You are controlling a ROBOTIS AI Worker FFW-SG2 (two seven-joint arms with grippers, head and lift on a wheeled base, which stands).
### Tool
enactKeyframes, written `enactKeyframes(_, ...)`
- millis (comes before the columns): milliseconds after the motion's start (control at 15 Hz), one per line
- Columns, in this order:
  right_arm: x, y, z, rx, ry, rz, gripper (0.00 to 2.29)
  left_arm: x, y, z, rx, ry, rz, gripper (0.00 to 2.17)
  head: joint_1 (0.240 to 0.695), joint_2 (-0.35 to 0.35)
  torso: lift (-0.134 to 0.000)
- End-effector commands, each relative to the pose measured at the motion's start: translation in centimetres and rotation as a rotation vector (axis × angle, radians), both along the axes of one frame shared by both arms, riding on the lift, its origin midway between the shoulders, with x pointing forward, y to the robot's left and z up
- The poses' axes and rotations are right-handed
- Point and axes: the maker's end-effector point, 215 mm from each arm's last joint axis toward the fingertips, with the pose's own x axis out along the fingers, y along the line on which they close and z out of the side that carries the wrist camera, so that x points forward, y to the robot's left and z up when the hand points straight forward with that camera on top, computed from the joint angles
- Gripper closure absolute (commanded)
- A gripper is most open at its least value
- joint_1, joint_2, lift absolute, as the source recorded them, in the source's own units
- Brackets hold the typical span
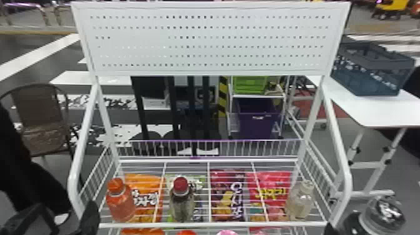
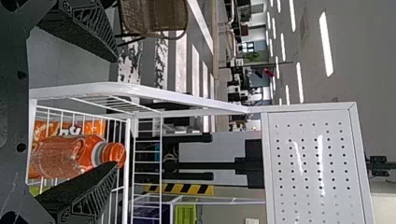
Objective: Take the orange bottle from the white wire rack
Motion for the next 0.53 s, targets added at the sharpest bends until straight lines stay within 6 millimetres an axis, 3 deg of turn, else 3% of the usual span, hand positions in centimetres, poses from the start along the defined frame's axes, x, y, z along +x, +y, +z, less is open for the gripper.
enactKeyframes(0, -0.04, -0.01, 0.07, 0.000, -0.002, -0.001, 0.86, -0.01, -0.01, 0.07, 0.000, -0.001, 0.000, 0.10, 0.499, 0.000, 0.000)
enactKeyframes(467, -0.39, -0.18, 0.47, -0.006, -0.015, -0.003, 0.86, -0.06, -0.07, -0.02, -0.002, 0.001, 0.000, 0.10, 0.499, 0.000, 0.000)
